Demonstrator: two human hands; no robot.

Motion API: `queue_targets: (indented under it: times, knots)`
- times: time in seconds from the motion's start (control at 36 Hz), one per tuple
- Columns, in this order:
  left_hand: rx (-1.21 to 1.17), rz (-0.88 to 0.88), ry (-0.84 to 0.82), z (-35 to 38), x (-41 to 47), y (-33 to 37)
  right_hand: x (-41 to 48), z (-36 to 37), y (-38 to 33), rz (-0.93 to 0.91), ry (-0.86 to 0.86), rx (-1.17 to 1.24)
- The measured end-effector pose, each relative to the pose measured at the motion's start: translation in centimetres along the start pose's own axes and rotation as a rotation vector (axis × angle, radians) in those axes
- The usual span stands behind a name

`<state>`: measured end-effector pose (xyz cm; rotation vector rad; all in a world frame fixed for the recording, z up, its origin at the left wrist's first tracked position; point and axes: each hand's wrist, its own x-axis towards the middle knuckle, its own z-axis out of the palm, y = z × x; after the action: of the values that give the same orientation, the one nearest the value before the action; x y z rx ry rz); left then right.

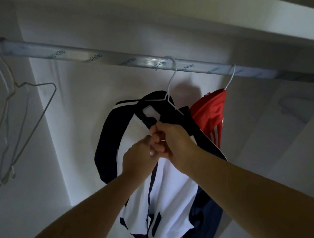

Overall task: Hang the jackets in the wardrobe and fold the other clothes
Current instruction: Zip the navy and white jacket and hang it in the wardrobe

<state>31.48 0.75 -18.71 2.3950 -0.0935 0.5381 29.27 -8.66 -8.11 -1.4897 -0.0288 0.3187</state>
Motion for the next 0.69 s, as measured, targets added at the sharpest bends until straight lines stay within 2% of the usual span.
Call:
queue_targets:
  times: [0.14, 0.22, 0.28, 0.33, 0.39, 0.44, 0.47, 0.53, 0.58, 0.64, 0.69]
  knots:
    - [0.115, 0.015, -0.021, -0.1, 0.4, -1.0, 0.2, -0.3, -0.8, 0.003, 0.001, 0.041]
    - [0.152, 0.009, -0.077, -0.1, 0.4, -1.2, 0.0, -0.6, -0.3, -0.009, -0.029, -0.031]
    - [0.168, 0.012, -0.102, -0.6, 0.5, -1.1, -0.3, -1.1, 0.0, -0.055, -0.054, -0.22]
    - [0.117, 0.042, -0.073, -1.4, 0.5, -0.9, -0.5, -2.4, 0.2, -0.215, -0.001, -0.453]
    - [-0.02, 0.083, 0.051, -2.9, 0.5, -0.1, -0.9, -4.6, 0.5, -0.461, 0.141, -0.67]
    - [-0.156, 0.194, 0.191, -4.5, 0.9, 1.7, -1.4, -6.9, 0.8, -0.633, 0.294, -0.848]
    - [-0.191, 0.267, 0.233, -5.2, 1.2, 2.9, -1.6, -7.9, 1.0, -0.674, 0.349, -0.9]
    - [-0.216, 0.363, 0.239, -6.0, 2.4, 5.3, -1.8, -9.4, 1.4, -0.635, 0.367, -0.967]
    - [-0.207, 0.301, 0.123, -5.5, 3.8, 7.4, -1.6, -10.1, 1.9, -0.525, 0.286, -1.009]
    - [-0.208, 0.087, -0.049, -4.3, 5.2, 8.9, -1.4, -10.5, 1.9, -0.46, 0.237, -1.024]
    - [-0.264, -0.123, -0.147, -3.0, 6.6, 9.6, -1.3, -11.0, 1.3, -0.385, 0.285, -1.032]
